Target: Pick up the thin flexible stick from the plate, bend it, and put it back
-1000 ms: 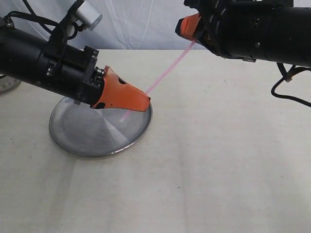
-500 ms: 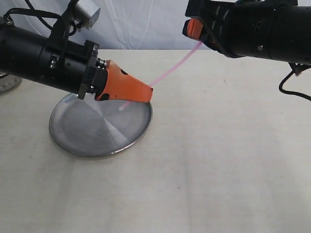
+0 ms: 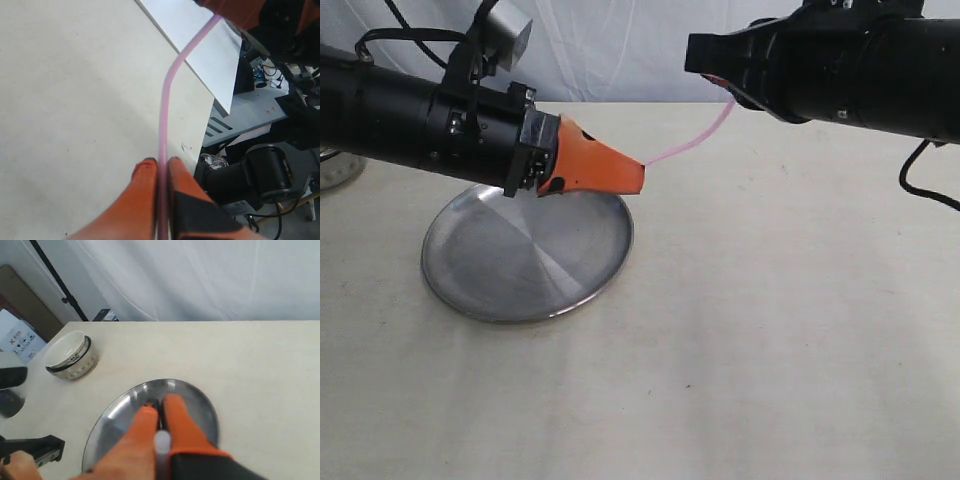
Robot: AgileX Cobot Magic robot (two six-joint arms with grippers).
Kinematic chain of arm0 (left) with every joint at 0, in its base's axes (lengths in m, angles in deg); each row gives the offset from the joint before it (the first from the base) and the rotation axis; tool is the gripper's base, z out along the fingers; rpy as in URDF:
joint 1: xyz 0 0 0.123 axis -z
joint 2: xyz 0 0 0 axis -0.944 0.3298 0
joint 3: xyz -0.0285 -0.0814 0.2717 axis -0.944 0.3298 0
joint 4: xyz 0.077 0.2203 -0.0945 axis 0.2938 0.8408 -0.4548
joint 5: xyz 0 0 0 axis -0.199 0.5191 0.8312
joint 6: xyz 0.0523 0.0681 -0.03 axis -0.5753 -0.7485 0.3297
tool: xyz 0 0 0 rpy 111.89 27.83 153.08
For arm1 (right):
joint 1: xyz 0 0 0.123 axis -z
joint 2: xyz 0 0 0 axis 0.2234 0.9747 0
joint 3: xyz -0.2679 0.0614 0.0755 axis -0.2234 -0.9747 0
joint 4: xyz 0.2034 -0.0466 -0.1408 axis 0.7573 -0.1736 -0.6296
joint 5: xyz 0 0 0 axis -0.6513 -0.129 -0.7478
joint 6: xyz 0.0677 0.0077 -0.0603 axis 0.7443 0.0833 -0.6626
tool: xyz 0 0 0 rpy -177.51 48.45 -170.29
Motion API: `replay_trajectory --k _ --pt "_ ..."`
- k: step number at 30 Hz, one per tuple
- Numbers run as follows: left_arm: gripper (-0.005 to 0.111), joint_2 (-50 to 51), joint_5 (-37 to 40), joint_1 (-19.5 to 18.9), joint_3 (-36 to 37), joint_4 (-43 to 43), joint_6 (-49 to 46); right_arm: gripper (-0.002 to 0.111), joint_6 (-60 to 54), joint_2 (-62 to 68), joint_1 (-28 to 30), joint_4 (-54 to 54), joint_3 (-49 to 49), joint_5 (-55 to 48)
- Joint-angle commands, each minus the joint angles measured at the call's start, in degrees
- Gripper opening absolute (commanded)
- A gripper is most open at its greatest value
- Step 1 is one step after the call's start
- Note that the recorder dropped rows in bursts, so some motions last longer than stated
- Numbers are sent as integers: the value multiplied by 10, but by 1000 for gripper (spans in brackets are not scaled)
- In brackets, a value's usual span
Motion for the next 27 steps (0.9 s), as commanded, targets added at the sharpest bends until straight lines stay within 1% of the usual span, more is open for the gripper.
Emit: replay_trajectory --k 1,6,11,23,27 --pt "0 -2 -14 4 -5 -117 -8 -1 -2 13 -39 -22 -3 -16" --pt "0 -2 -50 4 -5 -130 -9 -1 -2 19 -55 -29 -3 3" --pt "0 -2 -78 4 -5 -141 -7 -1 -2 19 -57 -37 -3 10" --pt "0 -2 -105 4 -5 -151 -12 -1 -2 19 -59 -49 -3 23" --pt "0 -2 -126 22 -5 -160 -22 -1 -2 19 -59 -54 -3 23"
